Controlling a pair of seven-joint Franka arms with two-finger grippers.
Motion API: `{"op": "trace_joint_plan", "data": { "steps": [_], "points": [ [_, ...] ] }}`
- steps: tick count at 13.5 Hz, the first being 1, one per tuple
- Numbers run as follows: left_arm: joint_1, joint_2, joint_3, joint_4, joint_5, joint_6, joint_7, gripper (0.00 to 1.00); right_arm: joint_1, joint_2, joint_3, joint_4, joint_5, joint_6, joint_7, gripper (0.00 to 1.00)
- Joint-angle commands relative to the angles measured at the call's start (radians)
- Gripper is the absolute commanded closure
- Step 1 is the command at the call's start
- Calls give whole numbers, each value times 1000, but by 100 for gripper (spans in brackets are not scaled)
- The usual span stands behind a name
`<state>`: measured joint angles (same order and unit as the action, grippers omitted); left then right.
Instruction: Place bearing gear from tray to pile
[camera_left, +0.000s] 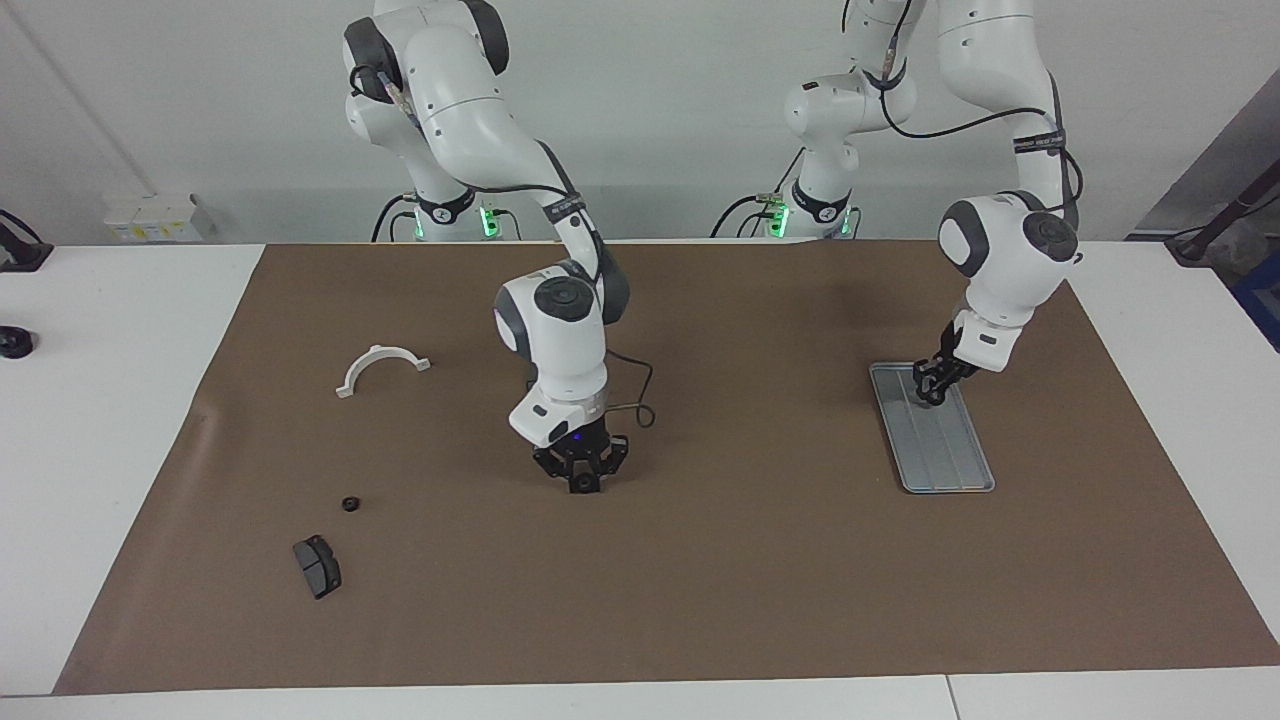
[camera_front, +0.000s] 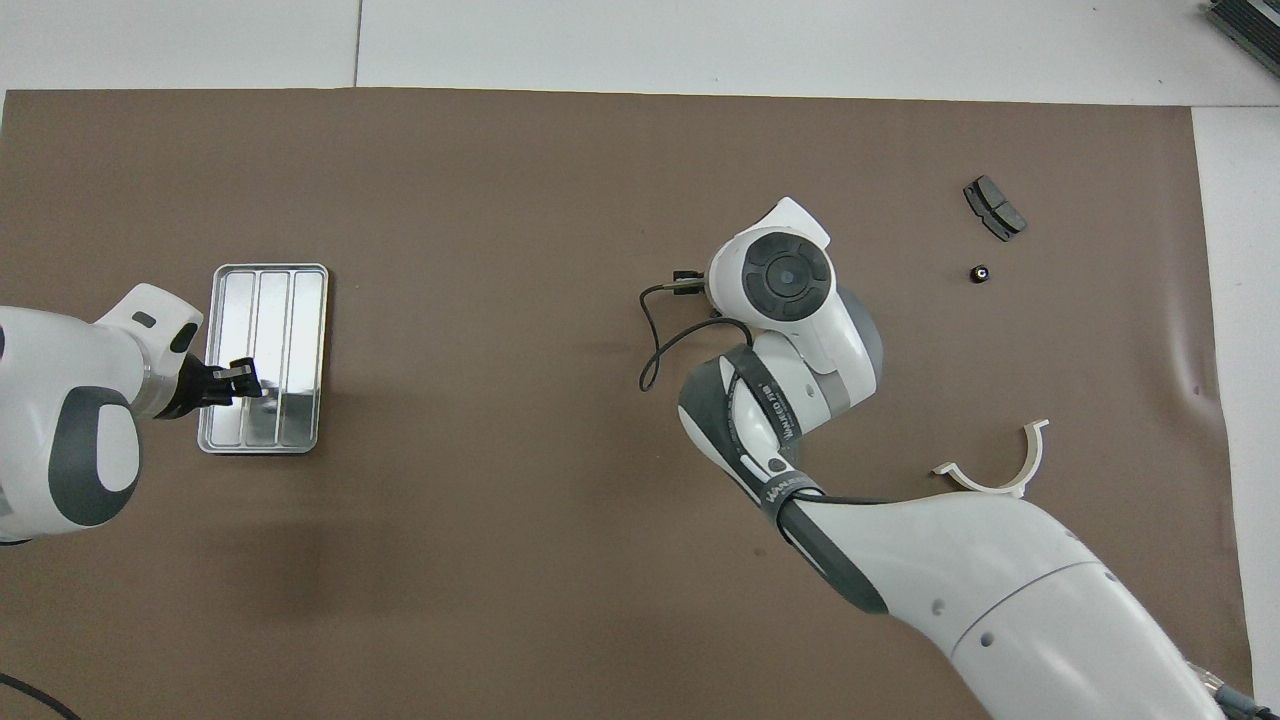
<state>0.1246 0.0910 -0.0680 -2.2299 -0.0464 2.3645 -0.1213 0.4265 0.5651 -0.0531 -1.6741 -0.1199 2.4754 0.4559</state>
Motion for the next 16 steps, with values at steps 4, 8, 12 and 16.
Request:
{"op": "trace_joint_plan", "data": {
  "steps": [4,8,12,16],
  "points": [
    [-222,4,-9,156,-15,-76,-45,100,-211,-54,18,-16,-18,-24,-254,86],
    [-492,79,-9,235,-18,56,-338,100,-316,-34,19,-19,-9,32,-348,85],
    [-634,390,-12,574,-45,99,-596,100,-362,21,18,-16,-18,132,-368,83],
    [-670,482,-12,609,-87,228,-623,100,-365,27,18,-9,-12,140,-408,37]
  ]
}}
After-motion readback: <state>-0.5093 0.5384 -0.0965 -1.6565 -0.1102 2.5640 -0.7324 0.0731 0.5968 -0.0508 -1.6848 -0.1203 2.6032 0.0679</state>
